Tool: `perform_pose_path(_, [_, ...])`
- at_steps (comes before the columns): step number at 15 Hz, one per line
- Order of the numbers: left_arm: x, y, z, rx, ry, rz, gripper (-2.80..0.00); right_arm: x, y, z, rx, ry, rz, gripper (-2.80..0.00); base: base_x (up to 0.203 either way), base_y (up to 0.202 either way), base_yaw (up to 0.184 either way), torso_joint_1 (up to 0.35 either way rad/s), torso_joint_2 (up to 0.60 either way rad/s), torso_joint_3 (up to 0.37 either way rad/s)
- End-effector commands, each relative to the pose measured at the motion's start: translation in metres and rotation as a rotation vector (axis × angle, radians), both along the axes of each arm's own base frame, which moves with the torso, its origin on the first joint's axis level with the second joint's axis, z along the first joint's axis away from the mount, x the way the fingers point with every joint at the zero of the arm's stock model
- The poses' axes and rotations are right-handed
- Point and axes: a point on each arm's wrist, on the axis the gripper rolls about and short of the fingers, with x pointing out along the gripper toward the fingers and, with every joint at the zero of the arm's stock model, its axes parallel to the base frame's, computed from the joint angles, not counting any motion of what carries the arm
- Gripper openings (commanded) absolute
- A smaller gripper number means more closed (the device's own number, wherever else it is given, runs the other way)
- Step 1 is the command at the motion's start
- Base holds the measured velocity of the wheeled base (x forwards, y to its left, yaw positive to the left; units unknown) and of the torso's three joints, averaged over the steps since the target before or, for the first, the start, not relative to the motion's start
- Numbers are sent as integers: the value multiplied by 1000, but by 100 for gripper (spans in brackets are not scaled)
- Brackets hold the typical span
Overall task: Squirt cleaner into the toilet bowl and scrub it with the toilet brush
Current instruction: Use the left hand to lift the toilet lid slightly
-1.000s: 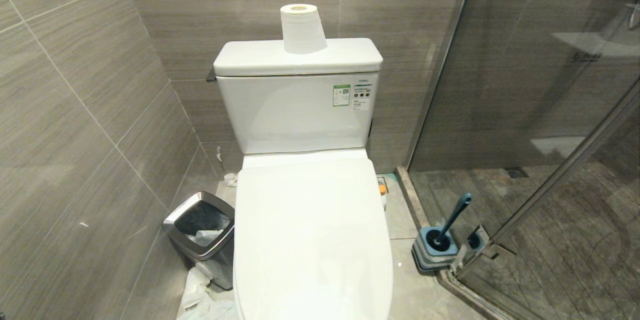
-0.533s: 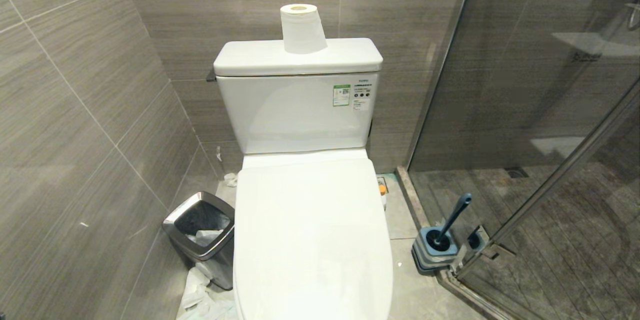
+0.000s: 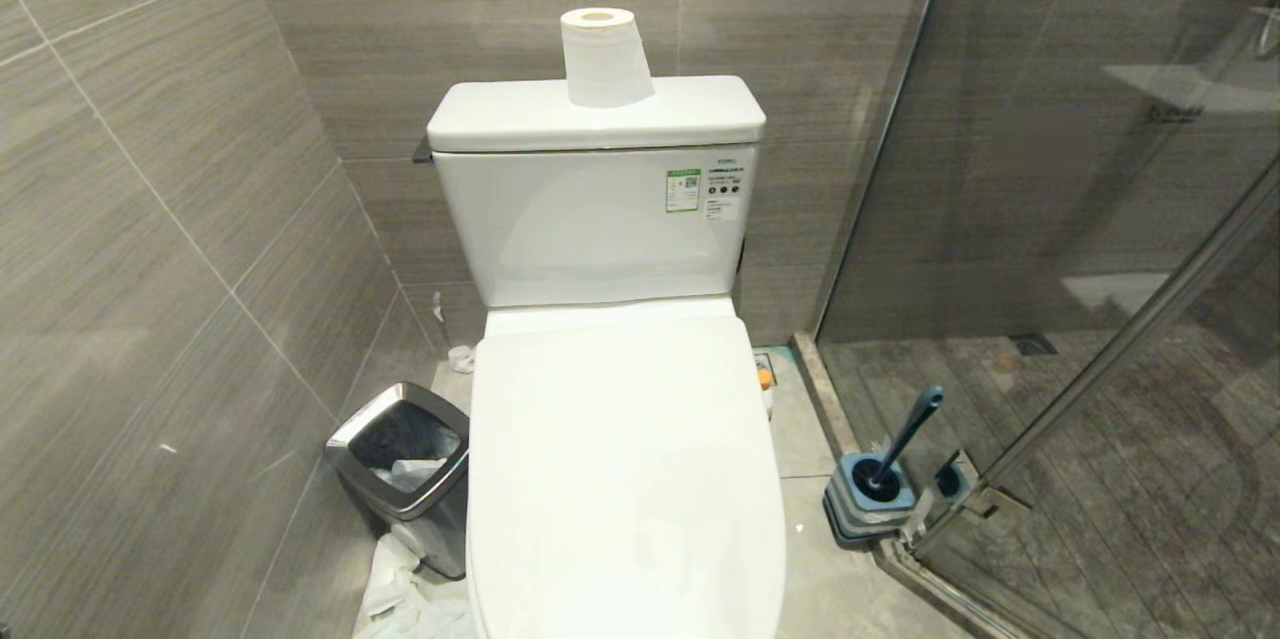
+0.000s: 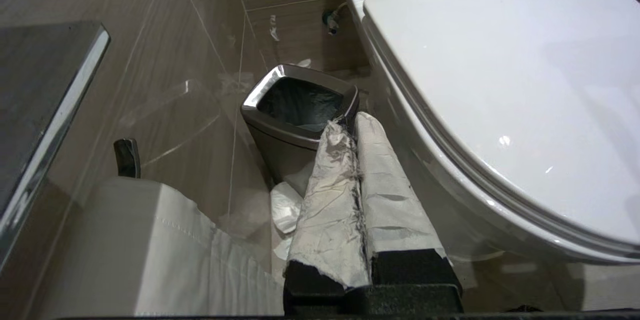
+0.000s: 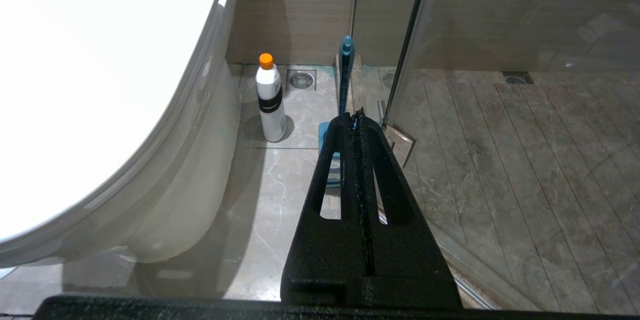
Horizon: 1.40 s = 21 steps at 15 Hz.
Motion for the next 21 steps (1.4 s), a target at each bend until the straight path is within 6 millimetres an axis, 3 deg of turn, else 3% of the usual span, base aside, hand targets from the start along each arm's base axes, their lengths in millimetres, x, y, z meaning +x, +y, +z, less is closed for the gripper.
perform_pose_path(1, [-4,0,14,22,-46,-7,-280,0,0,0,-1,1,0,-280,0,0,0,0,0,0])
perform_pose_path(5, [-16,-1,78,46,-128,-51,-280,0,0,0,0,1,0,-280,0,0,0,0,0,0])
perform_pose_path(10, [9,-1,167,49,-115,-60,-280,0,0,0,-1,1,0,-280,0,0,0,0,0,0])
perform_pose_path(12, [32,-1,192,49,-78,-58,-280,0,0,0,-1,1,0,-280,0,0,0,0,0,0])
perform_pose_path(16, [96,-1,227,44,15,-50,-280,0,0,0,-1,1,0,-280,0,0,0,0,0,0])
perform_pose_path(21, [177,5,239,35,88,-45,-280,0,0,0,-1,1,0,-280,0,0,0,0,0,0])
